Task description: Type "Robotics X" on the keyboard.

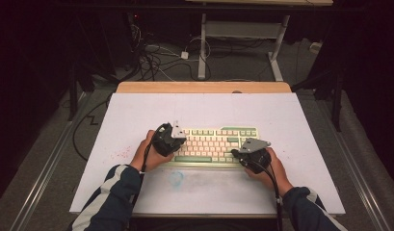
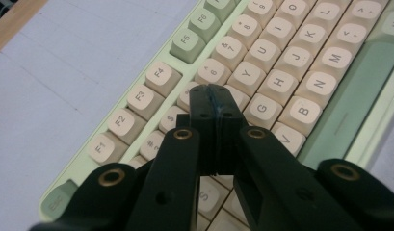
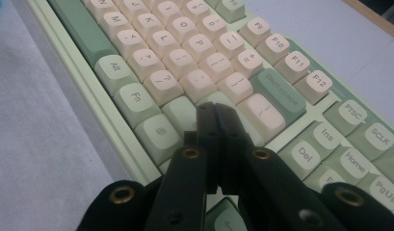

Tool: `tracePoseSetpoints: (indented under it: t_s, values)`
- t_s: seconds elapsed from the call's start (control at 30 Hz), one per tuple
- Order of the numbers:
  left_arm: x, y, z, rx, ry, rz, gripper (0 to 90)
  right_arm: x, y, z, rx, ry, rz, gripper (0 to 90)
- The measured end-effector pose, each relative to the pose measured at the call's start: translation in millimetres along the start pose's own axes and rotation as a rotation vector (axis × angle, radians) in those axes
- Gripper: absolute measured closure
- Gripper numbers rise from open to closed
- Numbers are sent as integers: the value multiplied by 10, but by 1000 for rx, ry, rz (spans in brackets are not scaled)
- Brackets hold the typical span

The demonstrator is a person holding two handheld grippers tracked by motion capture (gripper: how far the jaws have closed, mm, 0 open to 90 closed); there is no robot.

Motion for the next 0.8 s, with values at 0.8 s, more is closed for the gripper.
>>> tracePoseSetpoints:
  t_s: [0.8]
  values:
    - [-40, -12, 71, 13, -9, 0, 849, -2, -5, 0, -6, 3, -8, 900]
Point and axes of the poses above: each handheld gripper's, and its own axes: z roughly forward along the jaws, x roughly out of its top, y roughly to its right, the point moved 1 cm from there along z, roughly forward along the jaws, and after that the axes turned 7 degrees about y, right-handed, at the moved point
